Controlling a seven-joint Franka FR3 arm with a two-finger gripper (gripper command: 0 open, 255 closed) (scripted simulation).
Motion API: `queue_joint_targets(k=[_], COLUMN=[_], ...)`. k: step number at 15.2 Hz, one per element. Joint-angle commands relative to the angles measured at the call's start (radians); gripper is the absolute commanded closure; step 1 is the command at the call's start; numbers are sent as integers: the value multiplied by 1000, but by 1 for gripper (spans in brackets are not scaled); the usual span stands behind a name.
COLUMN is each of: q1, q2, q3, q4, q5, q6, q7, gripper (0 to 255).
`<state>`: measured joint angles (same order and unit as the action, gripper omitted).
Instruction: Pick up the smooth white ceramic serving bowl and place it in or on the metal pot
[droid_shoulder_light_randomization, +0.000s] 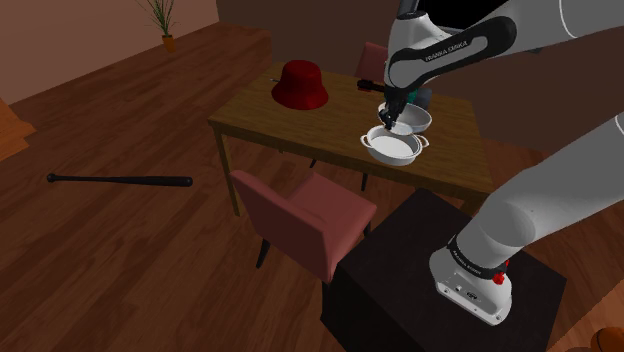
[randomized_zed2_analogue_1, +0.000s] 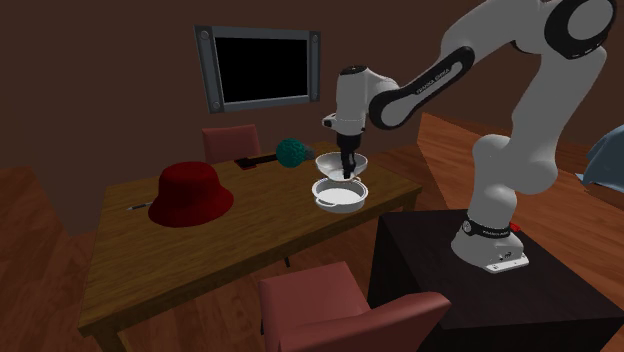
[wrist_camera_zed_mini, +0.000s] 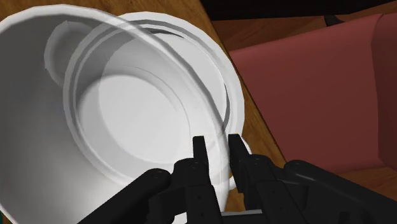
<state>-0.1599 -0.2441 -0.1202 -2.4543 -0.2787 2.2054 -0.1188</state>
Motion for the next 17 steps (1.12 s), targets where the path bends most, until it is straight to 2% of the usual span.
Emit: queue_joint_targets(k=[1, 10, 17], q1=[-1, -8, -7], q2=[14, 97, 97], q3=[-1, -6, -8], q4=[-14, -66, -66], q5=[-4, -28, -28], q6=[29, 162, 162], q7=[6, 37, 38], gripper=[255, 255, 255])
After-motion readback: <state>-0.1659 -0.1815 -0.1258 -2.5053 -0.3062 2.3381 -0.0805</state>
